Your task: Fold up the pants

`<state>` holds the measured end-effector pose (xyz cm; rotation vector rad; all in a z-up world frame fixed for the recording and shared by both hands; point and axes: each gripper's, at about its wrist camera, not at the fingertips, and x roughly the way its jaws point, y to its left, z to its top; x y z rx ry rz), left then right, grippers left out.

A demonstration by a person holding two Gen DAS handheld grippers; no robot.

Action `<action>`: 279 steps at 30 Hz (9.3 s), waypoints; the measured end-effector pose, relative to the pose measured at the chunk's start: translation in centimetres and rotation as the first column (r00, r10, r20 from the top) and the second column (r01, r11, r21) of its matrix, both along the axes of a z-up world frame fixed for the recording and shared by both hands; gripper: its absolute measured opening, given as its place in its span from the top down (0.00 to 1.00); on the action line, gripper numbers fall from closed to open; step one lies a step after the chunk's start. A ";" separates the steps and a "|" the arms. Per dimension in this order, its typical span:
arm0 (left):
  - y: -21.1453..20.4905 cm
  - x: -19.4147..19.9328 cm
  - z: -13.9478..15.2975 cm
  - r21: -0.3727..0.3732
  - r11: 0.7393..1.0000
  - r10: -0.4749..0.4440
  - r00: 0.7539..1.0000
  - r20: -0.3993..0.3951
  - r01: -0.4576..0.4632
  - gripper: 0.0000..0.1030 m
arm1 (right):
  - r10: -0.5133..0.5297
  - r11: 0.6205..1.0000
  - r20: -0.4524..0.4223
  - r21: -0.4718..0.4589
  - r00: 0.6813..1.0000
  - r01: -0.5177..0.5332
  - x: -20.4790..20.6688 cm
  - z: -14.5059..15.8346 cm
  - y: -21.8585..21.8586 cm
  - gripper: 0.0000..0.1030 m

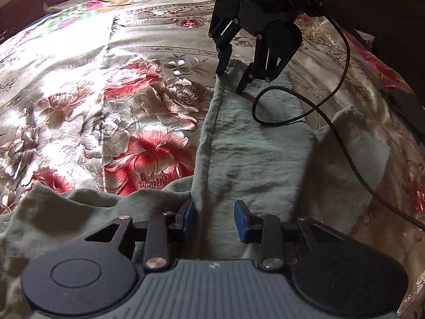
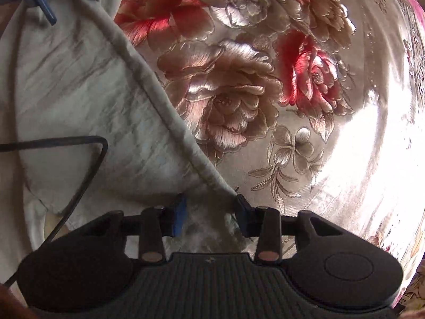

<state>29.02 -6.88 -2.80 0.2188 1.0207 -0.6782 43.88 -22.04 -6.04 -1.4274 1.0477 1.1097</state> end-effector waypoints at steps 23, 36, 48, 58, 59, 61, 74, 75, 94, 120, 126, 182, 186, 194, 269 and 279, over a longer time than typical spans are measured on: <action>-0.3 -0.1 2.2 0.060 0.998 0.009 0.994 0.109 -0.015 0.77 | -0.281 0.953 0.178 0.170 0.943 0.252 -5.9 10.7 -2.8 0.97; -6.4 -7.1 3.0 0.132 0.964 -0.252 0.951 0.180 0.231 0.76 | -0.626 0.769 0.164 0.290 0.762 0.570 -22.3 13.1 -9.7 0.97; -7.2 -6.8 5.6 0.188 0.957 -0.261 0.935 0.240 0.219 0.76 | -0.636 0.759 0.290 0.403 0.715 0.512 -22.2 14.2 -10.4 0.98; -5.9 -8.7 8.1 0.160 0.970 -0.226 0.927 0.298 0.185 0.76 | -0.705 0.688 0.272 0.487 0.655 0.538 -25.5 15.5 -10.5 0.97; -6.4 -9.2 6.6 0.172 0.963 -0.249 0.930 0.270 0.208 0.76 | -0.714 0.682 0.242 0.454 0.657 0.574 -26.1 13.1 -10.8 0.97; -7.6 -10.5 3.0 0.204 0.941 -0.310 0.928 0.207 0.269 0.76 | -0.738 0.657 0.176 0.404 0.651 0.636 -27.6 8.7 -11.3 0.97; -9.6 -13.5 0.1 0.314 0.840 -0.501 0.854 0.141 0.442 0.81 | -0.851 0.498 0.045 0.382 0.523 0.778 -28.7 6.1 -13.9 0.80; -9.7 -13.4 0.2 0.315 0.835 -0.510 0.850 0.131 0.452 0.80 | -0.853 0.494 0.039 0.378 0.520 0.783 -28.9 6.5 -14.2 0.78; -20.9 -13.6 0.7 0.122 0.921 -0.390 0.863 0.319 0.371 0.72 | -0.866 -0.229 -0.500 0.355 -0.023 0.906 -19.7 2.9 -24.3 0.99; -23.1 -12.9 0.0 0.089 0.927 -0.374 0.878 0.300 0.364 0.71 | -0.856 0.138 -0.395 0.447 0.333 0.884 -18.3 6.3 -24.1 0.97; -23.5 -12.2 -1.2 0.102 0.927 -0.374 0.891 0.256 0.360 0.71 | -0.901 0.149 -0.319 0.410 0.294 0.900 -15.7 4.0 -23.9 0.89; -21.4 -12.6 -1.0 0.117 0.885 -0.466 0.848 0.253 0.451 0.64 | -0.033 -0.976 -0.885 -0.071 -0.465 0.204 -34.8 -4.7 -26.6 0.55; -21.4 -12.6 -1.3 0.106 0.885 -0.466 0.852 0.239 0.454 0.64 | -0.081 -0.975 -0.911 -0.012 -0.404 0.223 -31.5 -5.3 -26.1 0.48; -23.5 -12.2 0.4 0.040 0.880 -0.463 0.834 0.299 0.474 0.64 | -0.083 -0.981 -0.942 0.020 -0.325 0.193 -33.3 0.3 -28.6 0.95; 28.6 -12.8 0.6 0.116 0.853 0.478 0.850 0.221 -0.509 0.49 | -0.526 0.239 -0.622 0.546 0.580 0.803 -19.7 5.2 35.5 0.75; 30.5 -14.0 1.3 0.125 0.836 0.504 0.838 0.210 -0.535 0.49 | -0.499 0.341 -0.577 0.555 0.646 0.759 -19.9 8.0 28.8 0.57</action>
